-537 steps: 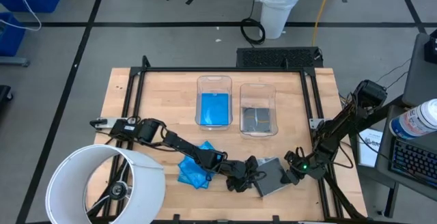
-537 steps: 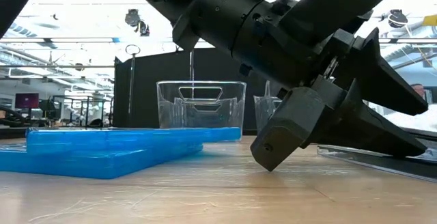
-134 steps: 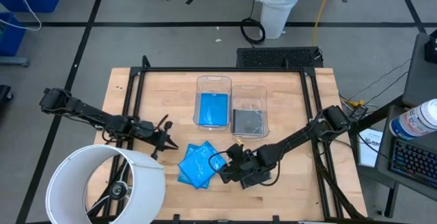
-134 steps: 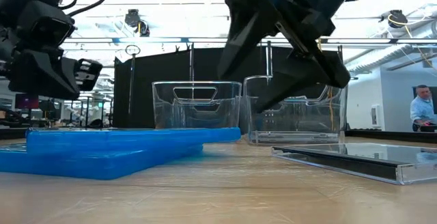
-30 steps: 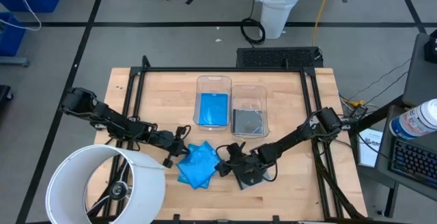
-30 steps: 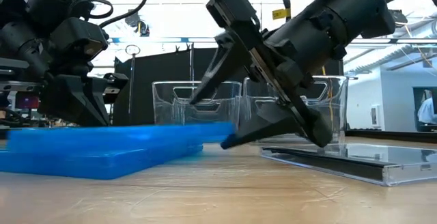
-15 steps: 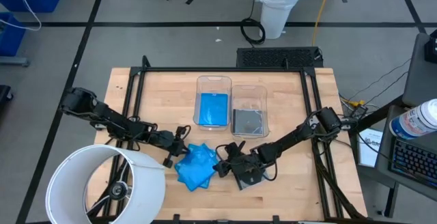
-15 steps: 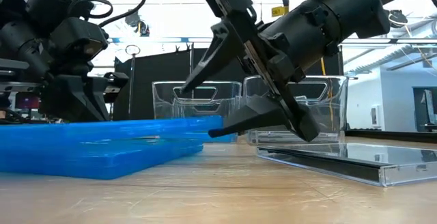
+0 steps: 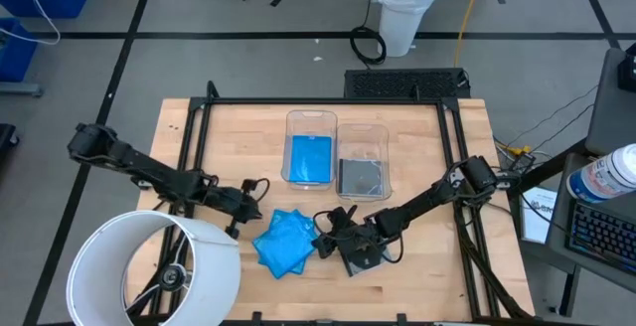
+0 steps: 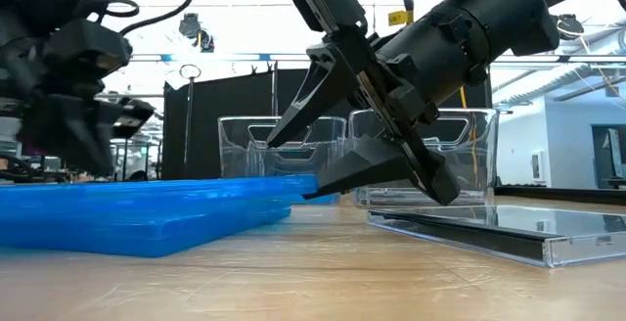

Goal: Pick & place jewel cases by type
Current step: Put the blue CD case into the left transparent bin

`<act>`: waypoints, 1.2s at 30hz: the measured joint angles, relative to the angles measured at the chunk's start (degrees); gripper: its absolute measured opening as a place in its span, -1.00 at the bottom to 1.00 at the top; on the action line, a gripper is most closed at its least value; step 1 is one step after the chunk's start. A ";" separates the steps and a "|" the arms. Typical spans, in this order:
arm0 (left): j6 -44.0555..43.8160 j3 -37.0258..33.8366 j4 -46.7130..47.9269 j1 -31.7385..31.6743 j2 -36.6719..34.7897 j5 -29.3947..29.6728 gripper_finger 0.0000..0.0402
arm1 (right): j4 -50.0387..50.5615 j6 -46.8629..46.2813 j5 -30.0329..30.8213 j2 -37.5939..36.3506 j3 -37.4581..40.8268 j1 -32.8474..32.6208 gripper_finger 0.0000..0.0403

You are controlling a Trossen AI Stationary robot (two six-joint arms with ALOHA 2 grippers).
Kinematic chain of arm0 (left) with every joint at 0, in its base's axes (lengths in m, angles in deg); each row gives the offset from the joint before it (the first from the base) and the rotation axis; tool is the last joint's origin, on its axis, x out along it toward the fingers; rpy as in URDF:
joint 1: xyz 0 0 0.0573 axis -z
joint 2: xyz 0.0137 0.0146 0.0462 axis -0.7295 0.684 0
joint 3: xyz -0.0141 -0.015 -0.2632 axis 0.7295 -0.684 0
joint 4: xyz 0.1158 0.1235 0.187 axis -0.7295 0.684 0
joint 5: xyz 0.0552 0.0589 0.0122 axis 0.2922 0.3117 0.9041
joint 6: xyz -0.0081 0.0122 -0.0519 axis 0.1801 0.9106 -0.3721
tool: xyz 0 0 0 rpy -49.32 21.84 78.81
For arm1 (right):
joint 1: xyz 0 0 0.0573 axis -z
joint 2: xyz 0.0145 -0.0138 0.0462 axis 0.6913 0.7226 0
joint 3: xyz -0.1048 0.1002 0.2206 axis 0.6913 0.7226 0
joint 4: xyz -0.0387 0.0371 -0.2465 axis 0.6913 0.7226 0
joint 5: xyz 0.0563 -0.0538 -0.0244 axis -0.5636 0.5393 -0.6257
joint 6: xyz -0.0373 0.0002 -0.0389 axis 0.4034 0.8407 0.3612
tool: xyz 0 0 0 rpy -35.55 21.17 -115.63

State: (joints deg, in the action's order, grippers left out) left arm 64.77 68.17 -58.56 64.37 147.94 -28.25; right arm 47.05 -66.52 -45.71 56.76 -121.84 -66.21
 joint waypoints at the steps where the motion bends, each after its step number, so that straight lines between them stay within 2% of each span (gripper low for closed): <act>1: -0.84 0.00 0.46 0.62 0.13 -0.21 -0.85 | 0.00 0.00 0.00 0.00 0.00 0.00 0.00; 13: -4.72 -0.02 -1.48 5.54 4.38 -3.95 -0.85 | 0.02 -0.25 -0.33 -0.04 0.00 0.00 0.00; 20: -5.49 -0.02 -4.98 5.50 5.98 -3.74 -0.85 | 6.86 -6.10 -1.90 -0.24 -0.02 -1.06 0.00; 27: -7.21 -0.02 -5.71 5.52 6.91 -3.77 -0.85 | 2.12 -6.31 -1.91 -0.15 0.43 -1.27 0.00; 36: -8.74 -0.02 -7.26 7.88 6.99 -3.74 -0.85 | 1.42 -4.91 -2.03 -0.11 0.44 -1.27 0.00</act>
State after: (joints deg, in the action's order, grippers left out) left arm 56.04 68.15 -65.82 72.25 154.93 -31.99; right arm 48.47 -71.43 -47.74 56.65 -121.40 -67.48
